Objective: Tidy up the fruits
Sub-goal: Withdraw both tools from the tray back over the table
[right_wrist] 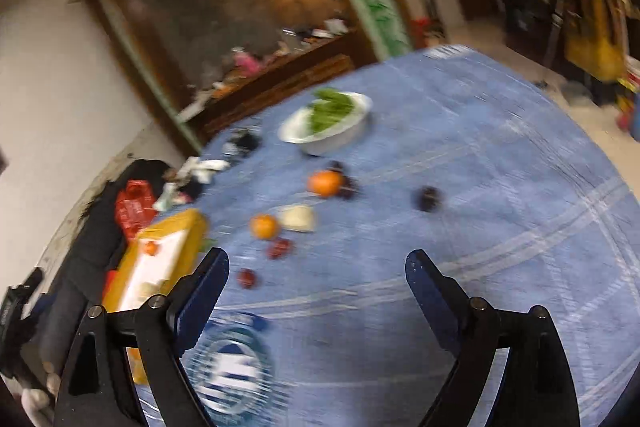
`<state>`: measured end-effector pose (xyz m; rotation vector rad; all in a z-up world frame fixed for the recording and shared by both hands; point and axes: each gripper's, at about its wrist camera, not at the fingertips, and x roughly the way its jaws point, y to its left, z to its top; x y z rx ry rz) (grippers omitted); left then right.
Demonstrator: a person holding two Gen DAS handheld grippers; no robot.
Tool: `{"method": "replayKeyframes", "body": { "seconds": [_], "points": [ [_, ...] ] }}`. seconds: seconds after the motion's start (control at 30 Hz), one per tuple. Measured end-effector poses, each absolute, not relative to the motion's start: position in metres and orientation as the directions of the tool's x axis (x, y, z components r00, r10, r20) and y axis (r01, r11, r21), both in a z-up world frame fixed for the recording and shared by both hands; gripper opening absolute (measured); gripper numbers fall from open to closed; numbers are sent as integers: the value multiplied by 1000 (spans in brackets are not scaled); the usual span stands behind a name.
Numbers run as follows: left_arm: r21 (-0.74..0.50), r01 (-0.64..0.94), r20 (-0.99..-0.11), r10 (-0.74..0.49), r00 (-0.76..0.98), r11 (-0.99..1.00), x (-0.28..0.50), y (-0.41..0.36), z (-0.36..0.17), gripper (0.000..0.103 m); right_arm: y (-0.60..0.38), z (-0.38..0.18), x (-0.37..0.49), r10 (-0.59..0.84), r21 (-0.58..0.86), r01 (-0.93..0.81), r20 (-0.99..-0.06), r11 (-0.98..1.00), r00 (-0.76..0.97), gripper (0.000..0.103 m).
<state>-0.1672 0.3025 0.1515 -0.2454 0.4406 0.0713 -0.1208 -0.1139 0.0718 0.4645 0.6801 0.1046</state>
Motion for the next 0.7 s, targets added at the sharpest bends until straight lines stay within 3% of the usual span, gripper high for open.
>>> {"method": "replayKeyframes", "body": {
  "seconds": [0.33,0.6,0.7],
  "points": [
    [-200,66,-584,-173,793,978,-136,229,123,100,-175,58,-104,158,374,155,-682,915,714,92],
    [-131,200,-700,-234,675,971,-100,165,77,100,-165,43,-38,158,325,134,-730,936,665,85],
    [-136,214,-740,-243,628,967,-82,153,59,89,-162,30,-15,133,286,145,-761,947,635,82]
  ]
}}
